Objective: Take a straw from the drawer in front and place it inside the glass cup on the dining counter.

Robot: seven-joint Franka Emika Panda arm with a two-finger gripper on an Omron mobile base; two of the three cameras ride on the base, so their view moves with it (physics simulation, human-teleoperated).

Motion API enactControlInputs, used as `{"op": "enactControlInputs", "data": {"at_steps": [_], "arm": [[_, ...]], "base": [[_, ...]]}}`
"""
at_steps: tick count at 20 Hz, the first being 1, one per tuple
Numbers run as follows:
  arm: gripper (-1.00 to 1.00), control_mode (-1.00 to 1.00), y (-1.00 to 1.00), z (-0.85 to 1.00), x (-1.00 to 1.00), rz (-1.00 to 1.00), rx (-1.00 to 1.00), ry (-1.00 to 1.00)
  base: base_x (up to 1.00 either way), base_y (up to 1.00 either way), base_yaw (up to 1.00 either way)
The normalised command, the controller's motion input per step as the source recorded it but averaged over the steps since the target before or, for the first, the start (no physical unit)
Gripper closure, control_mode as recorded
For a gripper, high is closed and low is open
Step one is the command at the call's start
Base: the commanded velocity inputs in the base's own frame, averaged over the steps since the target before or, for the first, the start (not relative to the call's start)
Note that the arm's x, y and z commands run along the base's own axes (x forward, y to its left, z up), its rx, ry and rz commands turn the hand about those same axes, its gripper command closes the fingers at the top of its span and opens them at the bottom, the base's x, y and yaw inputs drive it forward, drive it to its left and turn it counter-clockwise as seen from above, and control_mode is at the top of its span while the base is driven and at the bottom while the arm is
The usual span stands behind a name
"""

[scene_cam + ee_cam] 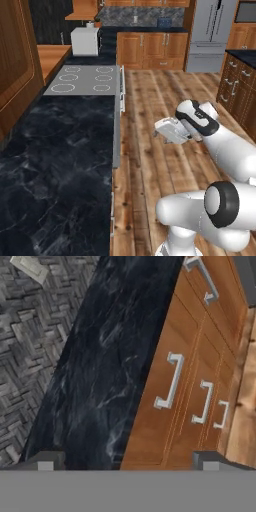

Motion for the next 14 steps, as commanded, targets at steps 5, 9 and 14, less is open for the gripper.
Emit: {"op": "enactControlInputs", "data": {"at_steps": [5, 9, 14], "arm": [[-1.0, -1.0, 0.07, -0.41, 0.07, 0.0, 0.15, 0.02], [-1.0, -1.0, 0.07, -0.37, 0.05, 0.0, 0.12, 0.06], [-1.0, -1.0, 0.14, -0.29, 0.0, 0.02, 0.02, 0.07]], "base": [[0.0, 0.0, 0.0], [0.0, 0.0, 0.0], [0.0, 0.0, 0.0]]}}
